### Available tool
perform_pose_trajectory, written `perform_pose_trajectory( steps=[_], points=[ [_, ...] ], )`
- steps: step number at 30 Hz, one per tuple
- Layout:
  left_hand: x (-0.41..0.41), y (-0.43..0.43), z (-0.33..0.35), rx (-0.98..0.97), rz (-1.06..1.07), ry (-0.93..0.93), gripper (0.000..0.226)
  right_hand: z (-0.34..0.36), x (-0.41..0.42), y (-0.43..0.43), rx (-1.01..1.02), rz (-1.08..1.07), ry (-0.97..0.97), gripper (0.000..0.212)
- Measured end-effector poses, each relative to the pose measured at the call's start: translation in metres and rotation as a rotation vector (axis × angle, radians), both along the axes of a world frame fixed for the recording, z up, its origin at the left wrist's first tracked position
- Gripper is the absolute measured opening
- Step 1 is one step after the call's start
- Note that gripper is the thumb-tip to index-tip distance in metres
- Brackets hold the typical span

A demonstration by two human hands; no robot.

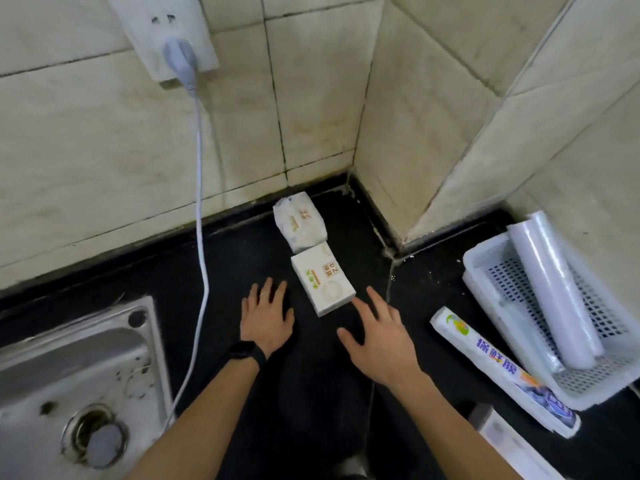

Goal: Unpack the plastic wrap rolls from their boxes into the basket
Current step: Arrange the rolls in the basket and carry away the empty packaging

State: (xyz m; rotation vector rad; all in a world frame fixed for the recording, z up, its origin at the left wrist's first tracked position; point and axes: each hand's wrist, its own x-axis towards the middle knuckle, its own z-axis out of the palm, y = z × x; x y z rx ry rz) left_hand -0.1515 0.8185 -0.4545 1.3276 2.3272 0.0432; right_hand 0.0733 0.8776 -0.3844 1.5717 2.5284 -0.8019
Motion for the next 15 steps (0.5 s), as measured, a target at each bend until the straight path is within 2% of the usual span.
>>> perform_pose_trajectory(
  steps=[3, 6, 12, 15],
  points=[
    [-0.013, 0.016, -0.015, -0.036, -0.006, -0.001, 0.069, -0.018, -0.037, 0.014, -0.053, 0.003, -0.102, 0.093],
    [-0.015, 0.018, -0.031, -0.068, 0.022, -0.021, 0.07, -0.036, -0.059, 0.02, -0.081, -0.023, -0.156, 0.103],
    [-0.017, 0.017, -0.042, -0.079, 0.008, 0.011, 0.069, -0.051, -0.069, 0.03, 0.02, -0.067, -0.095, 0.083],
    [-0.017, 0.016, -0.042, -0.078, 0.003, 0.02, 0.07, -0.045, -0.063, 0.04, 0.009, -0.184, 0.035, 0.071]
  ],
)
